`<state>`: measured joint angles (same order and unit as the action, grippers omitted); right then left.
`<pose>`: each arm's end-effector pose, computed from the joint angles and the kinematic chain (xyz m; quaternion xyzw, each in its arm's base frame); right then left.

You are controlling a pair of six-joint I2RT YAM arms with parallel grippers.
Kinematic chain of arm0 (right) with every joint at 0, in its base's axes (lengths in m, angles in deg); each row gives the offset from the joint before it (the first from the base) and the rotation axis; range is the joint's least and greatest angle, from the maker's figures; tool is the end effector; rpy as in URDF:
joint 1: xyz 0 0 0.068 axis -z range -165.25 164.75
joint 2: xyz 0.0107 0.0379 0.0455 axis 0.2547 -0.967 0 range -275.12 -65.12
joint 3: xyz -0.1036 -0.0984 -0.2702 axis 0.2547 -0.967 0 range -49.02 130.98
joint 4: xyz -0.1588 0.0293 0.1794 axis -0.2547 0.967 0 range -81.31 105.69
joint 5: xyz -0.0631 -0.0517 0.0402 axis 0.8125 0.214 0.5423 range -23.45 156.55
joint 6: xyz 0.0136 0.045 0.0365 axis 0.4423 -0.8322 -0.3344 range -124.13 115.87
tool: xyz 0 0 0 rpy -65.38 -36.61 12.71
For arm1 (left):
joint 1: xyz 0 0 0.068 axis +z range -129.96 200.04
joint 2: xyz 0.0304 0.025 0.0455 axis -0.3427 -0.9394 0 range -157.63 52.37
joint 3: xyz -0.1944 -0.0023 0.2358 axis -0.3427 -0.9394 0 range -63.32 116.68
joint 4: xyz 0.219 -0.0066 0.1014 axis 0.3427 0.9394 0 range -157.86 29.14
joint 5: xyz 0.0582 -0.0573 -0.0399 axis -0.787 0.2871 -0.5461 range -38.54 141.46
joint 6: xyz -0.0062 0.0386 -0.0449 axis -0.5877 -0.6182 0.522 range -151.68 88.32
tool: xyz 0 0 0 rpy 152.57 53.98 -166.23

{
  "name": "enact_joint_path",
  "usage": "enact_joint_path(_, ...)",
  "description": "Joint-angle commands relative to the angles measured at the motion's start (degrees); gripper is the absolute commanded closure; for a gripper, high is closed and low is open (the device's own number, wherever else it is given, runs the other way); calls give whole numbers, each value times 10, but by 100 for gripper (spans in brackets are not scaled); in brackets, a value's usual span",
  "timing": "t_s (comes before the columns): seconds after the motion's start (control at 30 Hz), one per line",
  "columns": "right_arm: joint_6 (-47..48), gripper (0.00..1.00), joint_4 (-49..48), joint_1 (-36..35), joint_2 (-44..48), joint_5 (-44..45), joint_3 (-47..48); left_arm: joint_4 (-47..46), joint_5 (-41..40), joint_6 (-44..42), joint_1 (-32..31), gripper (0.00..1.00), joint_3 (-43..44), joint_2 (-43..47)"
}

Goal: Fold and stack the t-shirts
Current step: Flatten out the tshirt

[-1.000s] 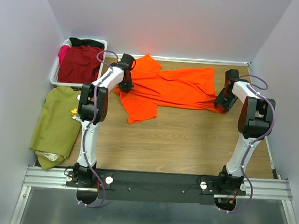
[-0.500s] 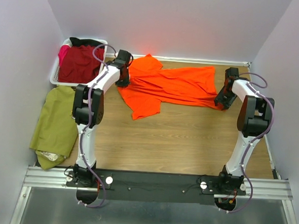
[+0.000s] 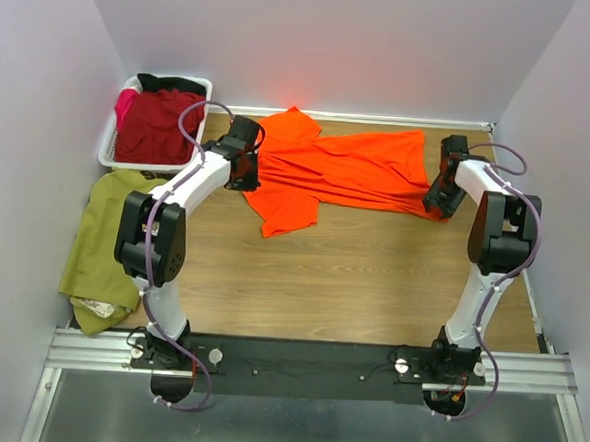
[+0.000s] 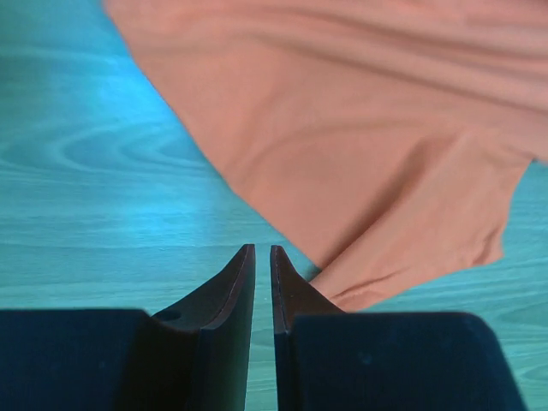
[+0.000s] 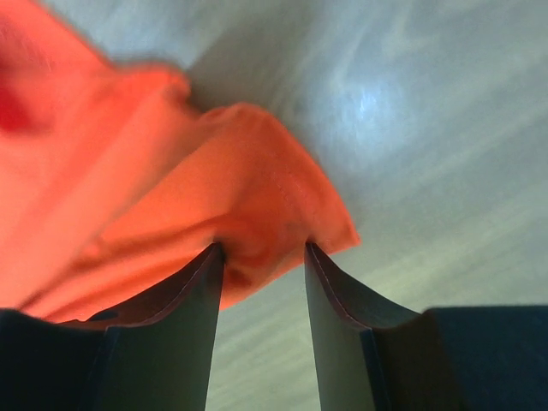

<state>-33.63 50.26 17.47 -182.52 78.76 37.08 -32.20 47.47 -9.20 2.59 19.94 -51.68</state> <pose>0.4126 -0.0287 0.2016 0.2880 0.9402 -0.0680 0.1685 0.3705 -0.1132 0.2812 -0.0520 0.9555 -0.0671 0.2825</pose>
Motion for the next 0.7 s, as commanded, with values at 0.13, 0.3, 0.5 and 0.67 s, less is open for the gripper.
enact_joint_path(0.13,37,48,-5,-170,77,93,20,-60,75,20,-2,78,17,-66)
enact_joint_path(0.3,49,48,-9,-271,39,40,101,-58,70,23,-2,79,42,-120)
enact_joint_path(0.5,106,48,-19,-360,-36,-63,191,-46,56,27,-1,79,70,-164)
enact_joint_path(0.67,136,48,-22,-411,-93,-154,250,-45,53,32,-1,80,71,-176)
